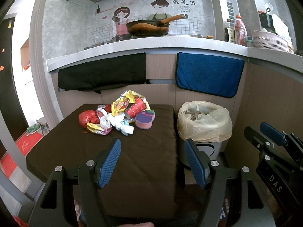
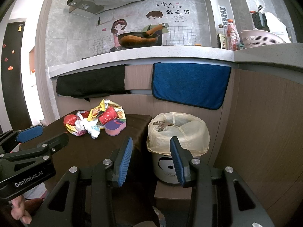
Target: Collect trash
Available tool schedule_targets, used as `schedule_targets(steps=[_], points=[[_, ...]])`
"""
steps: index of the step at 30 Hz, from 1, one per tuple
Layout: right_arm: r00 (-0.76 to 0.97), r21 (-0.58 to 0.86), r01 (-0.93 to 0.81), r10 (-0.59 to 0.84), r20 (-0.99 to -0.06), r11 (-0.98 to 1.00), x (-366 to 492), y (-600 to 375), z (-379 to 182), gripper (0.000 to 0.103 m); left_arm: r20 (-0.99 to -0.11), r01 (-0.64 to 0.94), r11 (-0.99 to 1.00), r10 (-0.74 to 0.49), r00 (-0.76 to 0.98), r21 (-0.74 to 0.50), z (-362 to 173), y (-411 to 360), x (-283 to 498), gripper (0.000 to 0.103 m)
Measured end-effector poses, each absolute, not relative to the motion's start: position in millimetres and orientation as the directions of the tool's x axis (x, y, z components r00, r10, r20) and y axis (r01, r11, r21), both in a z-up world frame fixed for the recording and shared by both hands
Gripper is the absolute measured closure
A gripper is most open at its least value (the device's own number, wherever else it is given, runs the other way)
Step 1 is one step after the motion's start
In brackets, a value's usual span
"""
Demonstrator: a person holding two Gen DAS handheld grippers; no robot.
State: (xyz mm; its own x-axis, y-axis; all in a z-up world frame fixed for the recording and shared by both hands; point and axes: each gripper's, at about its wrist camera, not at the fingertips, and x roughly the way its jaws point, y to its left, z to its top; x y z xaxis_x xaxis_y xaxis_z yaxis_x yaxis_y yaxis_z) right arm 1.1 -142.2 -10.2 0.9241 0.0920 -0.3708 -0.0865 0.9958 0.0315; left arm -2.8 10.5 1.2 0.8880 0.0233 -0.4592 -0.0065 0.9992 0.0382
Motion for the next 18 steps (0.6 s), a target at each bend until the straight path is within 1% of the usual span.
schedule_targets(steps=[18], points=[[0.924, 0.033, -0.087, 0.093, -0.372, 0.996, 2.0, -142.9, -11.1, 0.064, -0.458, -0.007, 0.999, 0.024, 0.889, 0.039, 1.0, 11.2, -3.0, 0.033]])
